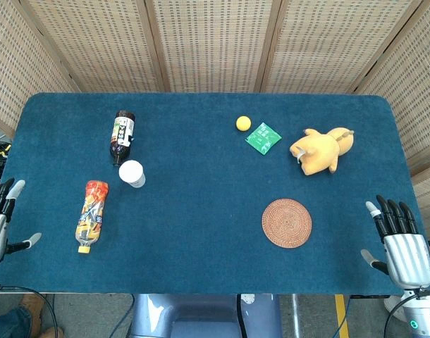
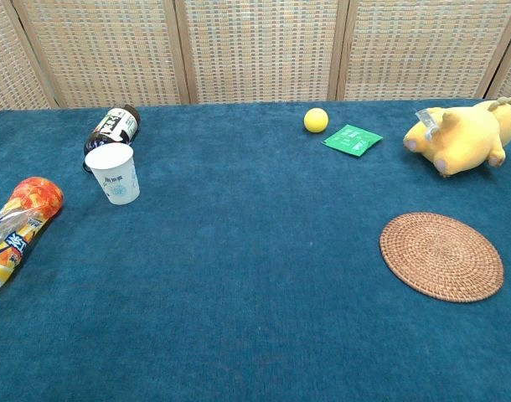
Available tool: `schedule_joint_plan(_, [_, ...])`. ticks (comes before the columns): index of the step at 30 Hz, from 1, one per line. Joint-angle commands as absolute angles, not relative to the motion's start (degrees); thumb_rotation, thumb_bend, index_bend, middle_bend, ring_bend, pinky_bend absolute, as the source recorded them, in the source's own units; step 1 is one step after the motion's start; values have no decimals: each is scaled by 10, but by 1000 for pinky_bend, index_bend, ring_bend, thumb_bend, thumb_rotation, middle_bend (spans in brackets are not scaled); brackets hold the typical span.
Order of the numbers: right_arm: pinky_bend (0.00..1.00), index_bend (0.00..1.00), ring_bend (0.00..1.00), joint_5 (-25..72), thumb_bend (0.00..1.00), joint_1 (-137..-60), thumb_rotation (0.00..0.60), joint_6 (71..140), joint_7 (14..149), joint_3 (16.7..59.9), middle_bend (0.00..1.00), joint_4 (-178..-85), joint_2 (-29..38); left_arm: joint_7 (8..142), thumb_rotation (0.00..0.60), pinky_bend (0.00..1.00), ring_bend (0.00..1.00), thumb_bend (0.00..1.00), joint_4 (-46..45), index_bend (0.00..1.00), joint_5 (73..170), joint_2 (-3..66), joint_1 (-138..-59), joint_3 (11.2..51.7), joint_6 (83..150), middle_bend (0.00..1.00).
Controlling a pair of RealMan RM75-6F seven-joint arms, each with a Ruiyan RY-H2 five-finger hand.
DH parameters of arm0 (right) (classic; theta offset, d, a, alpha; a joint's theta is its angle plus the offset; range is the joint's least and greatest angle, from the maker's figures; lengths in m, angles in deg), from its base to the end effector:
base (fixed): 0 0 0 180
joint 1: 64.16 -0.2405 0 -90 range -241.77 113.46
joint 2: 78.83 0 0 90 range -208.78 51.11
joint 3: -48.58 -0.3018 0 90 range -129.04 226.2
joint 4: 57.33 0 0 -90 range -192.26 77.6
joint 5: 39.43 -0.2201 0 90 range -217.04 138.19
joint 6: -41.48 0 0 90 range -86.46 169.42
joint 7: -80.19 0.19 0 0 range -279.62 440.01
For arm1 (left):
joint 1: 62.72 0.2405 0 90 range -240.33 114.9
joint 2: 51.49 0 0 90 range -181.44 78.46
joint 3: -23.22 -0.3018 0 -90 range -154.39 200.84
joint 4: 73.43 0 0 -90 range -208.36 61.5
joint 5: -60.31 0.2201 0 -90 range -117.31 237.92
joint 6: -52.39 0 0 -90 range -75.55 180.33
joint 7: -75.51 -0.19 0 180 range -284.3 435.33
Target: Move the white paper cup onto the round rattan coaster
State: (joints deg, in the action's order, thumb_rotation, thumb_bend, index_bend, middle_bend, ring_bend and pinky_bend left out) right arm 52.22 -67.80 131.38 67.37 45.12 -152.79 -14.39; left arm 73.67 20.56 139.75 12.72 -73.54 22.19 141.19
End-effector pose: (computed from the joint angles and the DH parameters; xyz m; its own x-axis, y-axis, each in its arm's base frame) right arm -0.3242 -0.2238 0.1725 0.5373 0.0988 0.8376 -0.8354 -0.0739 0.5447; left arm -0.3475 0.2524 0.1737 0.3979 -0.0308 0.9169 0.9174 0.0111 -0.3977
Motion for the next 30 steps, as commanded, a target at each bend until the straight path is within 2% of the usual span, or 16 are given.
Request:
schedule_joint_plan(1, [0, 60, 0, 522, 0, -676, 600, 1313, 673, 453, 0, -1527, -145, 730, 600, 0, 0, 0, 215, 0, 1407, 122, -731, 220, 1414, 0])
schedule_joint_plan(10, [0, 62, 0, 530, 0, -674, 600, 1320, 675, 455, 0, -1537, -149, 730, 600, 0, 0, 0, 212, 0, 1395, 124, -737, 239, 1392, 0])
schedule_joint_plan(13, [0, 66, 0, 531, 0, -674, 600, 1322, 672, 453, 0, -1542, -150, 717, 600, 0, 0, 0, 191, 0, 1381, 129, -779, 262, 1333, 0])
schedule_joint_plan(18, [0, 70, 0, 526, 0, -675, 600, 1321, 665, 449, 0, -1547, -151, 727, 600, 0, 0, 0, 131, 0, 1372, 142, -888, 304, 1183, 0])
schedule_joint_plan(24, [0, 78, 0, 508, 0, -676, 600, 1313, 659, 444, 0, -1543, -149, 757, 600, 0, 0, 0, 36, 0, 1390, 188, -1000, 318, 1028, 0])
schedule_joint_plan(30, [0, 82, 0, 494, 0, -679, 600, 1296, 664, 444, 0, -1536, -148, 750, 600, 0, 0, 0, -52, 0, 1387, 255, -1062, 329, 965, 0])
